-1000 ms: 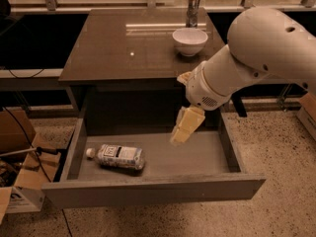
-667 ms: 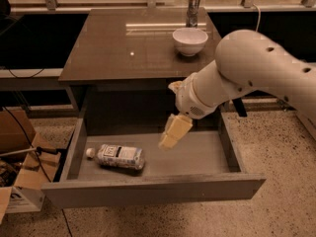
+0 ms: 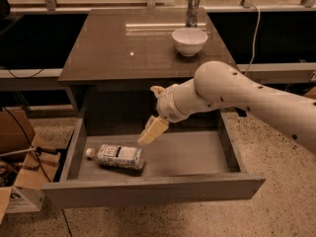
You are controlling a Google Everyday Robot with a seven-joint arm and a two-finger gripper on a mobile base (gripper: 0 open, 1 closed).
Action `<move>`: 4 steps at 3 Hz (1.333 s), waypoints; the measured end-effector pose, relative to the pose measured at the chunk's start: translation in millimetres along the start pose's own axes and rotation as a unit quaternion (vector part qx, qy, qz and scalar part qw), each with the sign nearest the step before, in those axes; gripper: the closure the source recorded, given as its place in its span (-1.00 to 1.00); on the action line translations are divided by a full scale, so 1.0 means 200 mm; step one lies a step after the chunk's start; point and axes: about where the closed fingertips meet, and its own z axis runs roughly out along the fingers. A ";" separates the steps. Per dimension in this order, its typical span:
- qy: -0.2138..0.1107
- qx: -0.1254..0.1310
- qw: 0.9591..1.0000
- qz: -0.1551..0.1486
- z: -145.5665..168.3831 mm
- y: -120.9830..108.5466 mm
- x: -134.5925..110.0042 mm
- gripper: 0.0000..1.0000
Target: Pick blue plastic bottle from top drawer and place on counter
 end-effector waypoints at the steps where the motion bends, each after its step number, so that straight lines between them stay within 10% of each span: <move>1: -0.013 -0.024 1.000 0.014 0.18 0.03 0.06 -1.00; 4: -0.011 -0.099 0.992 0.077 0.47 0.25 0.19 -1.00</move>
Offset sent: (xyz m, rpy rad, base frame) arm -0.0133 0.0313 -0.0888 0.0553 0.2016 0.0452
